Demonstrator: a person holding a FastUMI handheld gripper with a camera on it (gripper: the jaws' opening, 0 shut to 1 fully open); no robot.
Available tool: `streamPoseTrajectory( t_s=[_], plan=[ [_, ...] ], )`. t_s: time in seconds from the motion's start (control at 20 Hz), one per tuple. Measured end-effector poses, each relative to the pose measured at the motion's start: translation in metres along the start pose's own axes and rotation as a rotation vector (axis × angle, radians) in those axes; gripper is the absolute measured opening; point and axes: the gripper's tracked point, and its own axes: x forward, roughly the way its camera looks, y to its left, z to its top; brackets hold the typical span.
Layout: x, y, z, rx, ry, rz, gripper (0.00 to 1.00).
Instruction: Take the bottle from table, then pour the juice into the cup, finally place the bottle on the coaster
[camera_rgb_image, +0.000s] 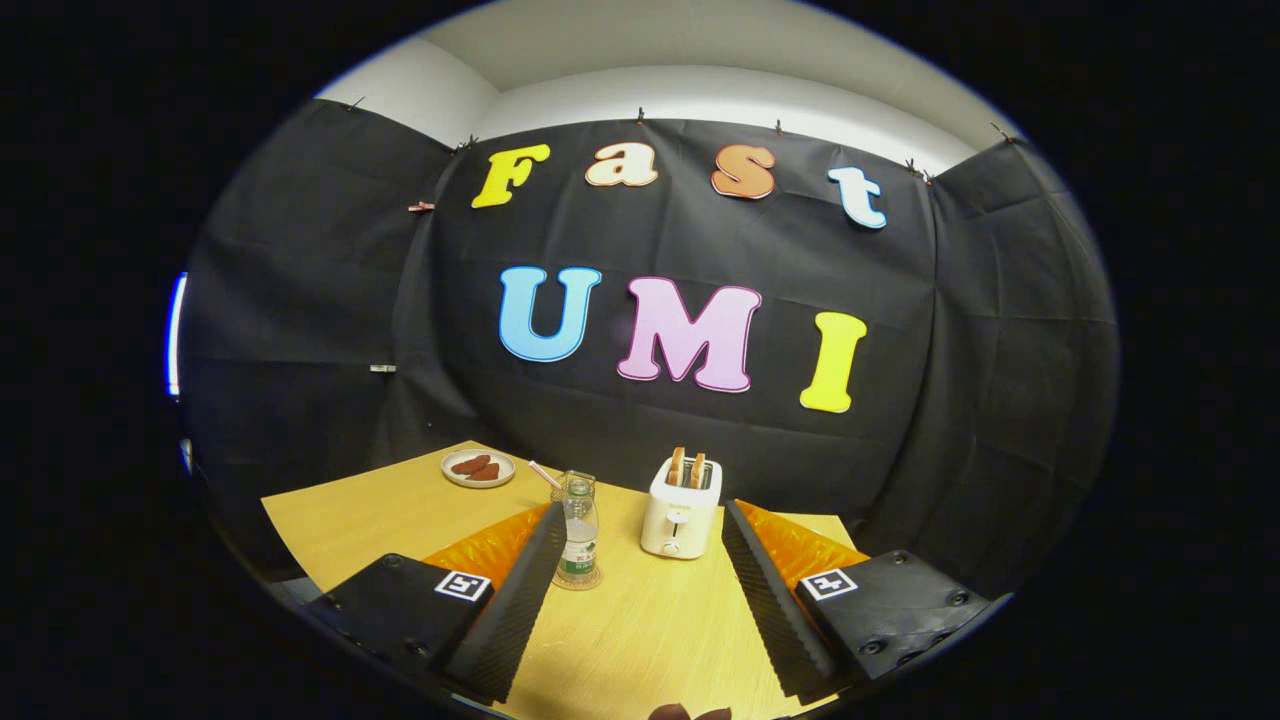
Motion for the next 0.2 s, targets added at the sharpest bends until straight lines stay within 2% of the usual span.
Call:
streamPoseTrajectory(
  t_s=[0.2],
  plan=[
    [-0.005,-0.022,-0.011,0.018,-0.003,0.004,0.96]
  ],
)
